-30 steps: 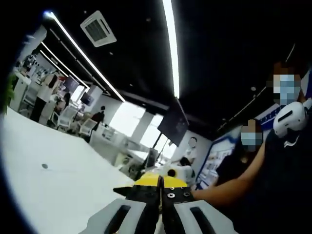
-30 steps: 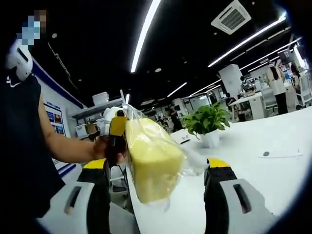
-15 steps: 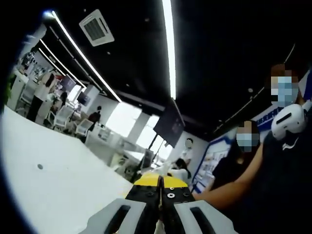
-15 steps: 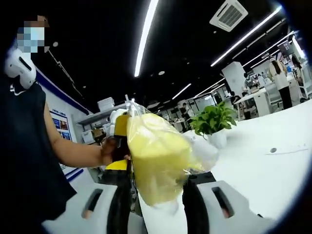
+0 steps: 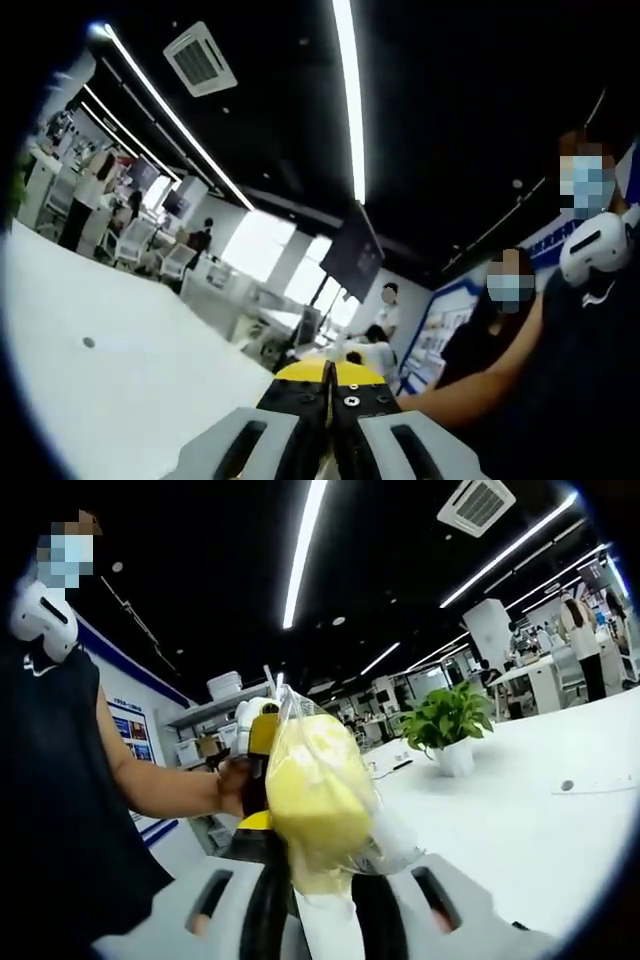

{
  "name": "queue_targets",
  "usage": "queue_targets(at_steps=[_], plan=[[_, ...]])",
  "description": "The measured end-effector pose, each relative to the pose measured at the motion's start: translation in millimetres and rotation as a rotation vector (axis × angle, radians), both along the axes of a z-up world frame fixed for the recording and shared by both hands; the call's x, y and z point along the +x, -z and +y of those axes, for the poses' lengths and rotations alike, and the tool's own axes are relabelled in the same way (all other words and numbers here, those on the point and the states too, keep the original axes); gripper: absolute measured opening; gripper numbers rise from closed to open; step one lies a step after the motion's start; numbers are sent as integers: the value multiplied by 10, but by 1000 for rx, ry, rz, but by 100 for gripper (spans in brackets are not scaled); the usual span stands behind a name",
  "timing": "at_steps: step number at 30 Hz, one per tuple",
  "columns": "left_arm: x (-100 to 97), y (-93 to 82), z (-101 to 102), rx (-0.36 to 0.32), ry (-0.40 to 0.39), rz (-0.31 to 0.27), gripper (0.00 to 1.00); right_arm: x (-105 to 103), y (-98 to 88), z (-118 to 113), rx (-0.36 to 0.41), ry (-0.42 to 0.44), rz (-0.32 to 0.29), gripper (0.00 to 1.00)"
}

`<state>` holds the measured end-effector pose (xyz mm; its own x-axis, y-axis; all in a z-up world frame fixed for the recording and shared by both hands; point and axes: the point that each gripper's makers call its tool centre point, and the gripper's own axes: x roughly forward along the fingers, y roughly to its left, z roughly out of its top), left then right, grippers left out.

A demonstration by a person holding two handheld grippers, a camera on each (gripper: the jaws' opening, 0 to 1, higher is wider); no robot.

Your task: Compare the silicone blocks by pressing each to a similar depth, holding the contact briefly, and releasing to observe deformation and rebound differences across the visible hardness samples.

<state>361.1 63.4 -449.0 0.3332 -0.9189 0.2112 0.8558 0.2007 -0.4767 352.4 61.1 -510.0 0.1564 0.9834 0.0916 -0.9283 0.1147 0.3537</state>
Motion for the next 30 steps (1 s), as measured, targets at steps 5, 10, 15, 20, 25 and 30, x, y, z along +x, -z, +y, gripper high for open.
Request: queue_targets(at_steps=[5, 10, 15, 20, 25, 30], plan=[[-28, 24, -12, 20, -1, -19, 0, -20, 16, -12, -28, -16, 21, 10], [-19, 44, -21, 49, -10, -40, 0, -13, 39, -18, -44, -15, 42, 7], [-18, 60, -27, 84, -24, -81, 0, -8, 64, -24, -55, -18, 65, 5], [-13, 112, -19, 118, -24, -73, 0, -5, 109, -29, -81, -18, 73, 3], [-3, 131, -16, 145, -28, -101, 0, -9, 115, -31, -88, -19, 86, 3], [0, 194, -37, 224, -57, -143, 2, 6, 108, -48, -95, -14, 94, 3]])
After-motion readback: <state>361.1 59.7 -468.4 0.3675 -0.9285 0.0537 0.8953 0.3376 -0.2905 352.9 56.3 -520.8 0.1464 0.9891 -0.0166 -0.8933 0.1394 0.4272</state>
